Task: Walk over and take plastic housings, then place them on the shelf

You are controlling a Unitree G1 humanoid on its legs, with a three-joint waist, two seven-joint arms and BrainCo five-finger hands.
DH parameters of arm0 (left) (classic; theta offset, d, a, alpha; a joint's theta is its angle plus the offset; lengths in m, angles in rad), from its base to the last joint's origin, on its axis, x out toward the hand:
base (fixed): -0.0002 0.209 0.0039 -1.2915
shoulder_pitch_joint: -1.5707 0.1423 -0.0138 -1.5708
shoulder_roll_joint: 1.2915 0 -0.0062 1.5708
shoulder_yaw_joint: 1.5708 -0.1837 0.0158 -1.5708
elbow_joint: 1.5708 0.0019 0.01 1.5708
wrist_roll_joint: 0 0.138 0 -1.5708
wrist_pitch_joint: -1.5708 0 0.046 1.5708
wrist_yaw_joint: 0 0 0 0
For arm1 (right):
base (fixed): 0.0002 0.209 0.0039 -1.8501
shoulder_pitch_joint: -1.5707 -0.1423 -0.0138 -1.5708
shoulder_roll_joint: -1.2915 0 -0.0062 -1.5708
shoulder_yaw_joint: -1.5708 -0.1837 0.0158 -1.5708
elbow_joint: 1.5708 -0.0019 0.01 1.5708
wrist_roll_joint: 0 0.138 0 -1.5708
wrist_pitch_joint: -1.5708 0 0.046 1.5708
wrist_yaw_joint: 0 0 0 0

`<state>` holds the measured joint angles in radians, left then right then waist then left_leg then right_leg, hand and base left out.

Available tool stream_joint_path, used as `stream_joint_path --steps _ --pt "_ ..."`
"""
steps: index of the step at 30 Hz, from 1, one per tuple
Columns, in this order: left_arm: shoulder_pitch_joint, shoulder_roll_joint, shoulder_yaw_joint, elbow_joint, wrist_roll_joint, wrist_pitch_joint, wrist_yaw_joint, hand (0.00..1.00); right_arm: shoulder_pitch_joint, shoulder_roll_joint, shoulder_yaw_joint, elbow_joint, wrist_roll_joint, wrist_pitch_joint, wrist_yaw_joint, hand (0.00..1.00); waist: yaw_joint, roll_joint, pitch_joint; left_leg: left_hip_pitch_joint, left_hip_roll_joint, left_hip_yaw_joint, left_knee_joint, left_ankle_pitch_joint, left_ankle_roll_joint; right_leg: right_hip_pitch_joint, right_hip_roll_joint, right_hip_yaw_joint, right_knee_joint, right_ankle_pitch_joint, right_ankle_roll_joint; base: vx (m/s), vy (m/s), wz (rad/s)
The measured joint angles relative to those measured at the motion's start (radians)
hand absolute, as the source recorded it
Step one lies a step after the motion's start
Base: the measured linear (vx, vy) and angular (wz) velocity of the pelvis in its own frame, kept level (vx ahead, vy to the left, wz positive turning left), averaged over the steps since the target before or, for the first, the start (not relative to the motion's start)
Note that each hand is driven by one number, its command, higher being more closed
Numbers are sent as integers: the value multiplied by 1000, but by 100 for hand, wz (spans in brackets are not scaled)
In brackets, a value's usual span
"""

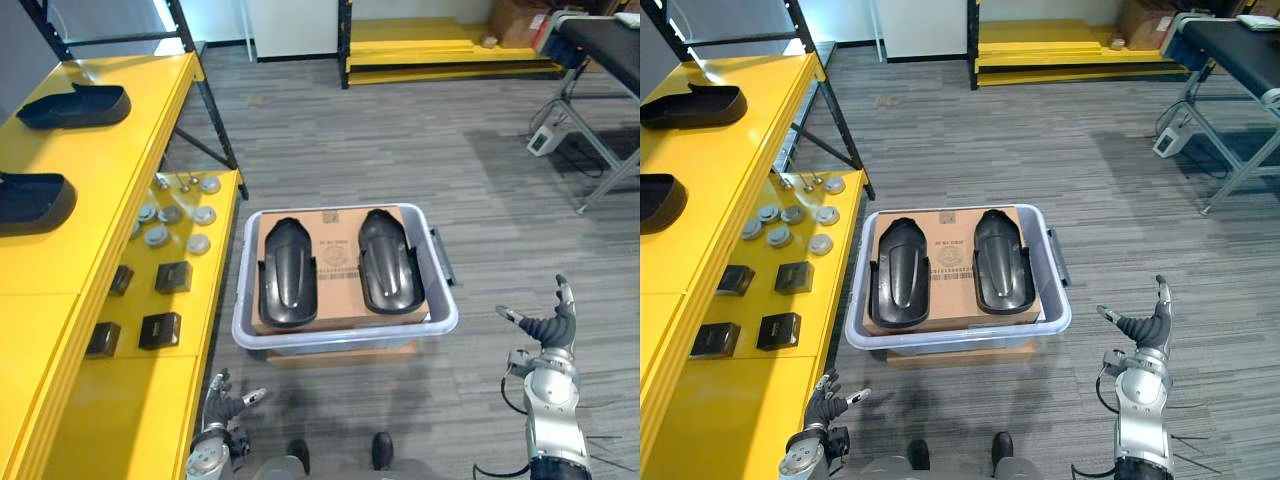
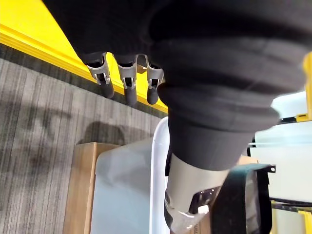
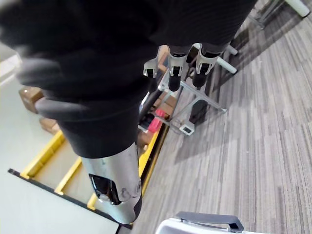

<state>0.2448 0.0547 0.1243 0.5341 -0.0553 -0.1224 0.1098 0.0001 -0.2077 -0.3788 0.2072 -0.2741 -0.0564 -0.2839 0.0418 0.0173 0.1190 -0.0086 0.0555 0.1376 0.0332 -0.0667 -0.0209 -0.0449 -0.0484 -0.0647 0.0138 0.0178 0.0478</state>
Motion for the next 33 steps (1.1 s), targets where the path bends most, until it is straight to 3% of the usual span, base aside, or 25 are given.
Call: stream_joint_path --steps 4,7,10,14,21,22,28,33 --pt "-2 1 -2 16 -1 -7 2 0 -123 -27 27 102 -49 32 -23 0 5 2 10 -43 -14 -15 0 14 11 -31 -12 -15 -9 16 2 -44 34 15" --pt "-12 1 -11 17 -2 -13 4 0 -229 -39 46 183 -76 46 -41 0 9 4 48 -80 -26 -46 -8 37 17 -53 -24 -39 -19 29 3 -60 20 25" --pt "-43 1 -34 17 -4 -20 11 0 -350 -62 82 283 -92 78 -67 0 31 6 100 -124 -34 -64 -34 73 23 -101 -30 -55 -23 49 0 -87 21 17" --pt "-67 -4 -66 17 -16 -21 28 0 -453 -76 136 369 -105 89 -83 0 33 16 142 -155 -41 -85 -34 89 27 -119 -36 -75 -25 58 1 -58 22 18" --pt "-120 -10 -118 11 -54 -42 69 0 -662 -109 162 560 -126 145 -96 0 34 28 203 -222 -47 -103 -17 102 32 -170 -43 -88 -24 75 -1 -18 19 7" --pt "-120 -11 -123 5 -58 -42 71 0 -674 -114 161 576 -123 151 -108 100 34 30 209 -224 -47 -105 -17 103 32 -171 -43 -89 -24 75 -1 10 14 6" --pt "-132 -12 -135 3 -90 -42 94 0 -746 -132 156 679 -68 181 -149 100 32 35 227 -231 -47 -106 -15 103 32 -178 -43 -88 -21 75 -1 0 0 0" --pt "-149 -11 -141 4 -91 -42 94 0 -767 -143 141 690 1 181 -154 100 31 35 228 -238 -48 -105 -12 103 32 -188 -42 -84 -18 75 -2 7 2 0"
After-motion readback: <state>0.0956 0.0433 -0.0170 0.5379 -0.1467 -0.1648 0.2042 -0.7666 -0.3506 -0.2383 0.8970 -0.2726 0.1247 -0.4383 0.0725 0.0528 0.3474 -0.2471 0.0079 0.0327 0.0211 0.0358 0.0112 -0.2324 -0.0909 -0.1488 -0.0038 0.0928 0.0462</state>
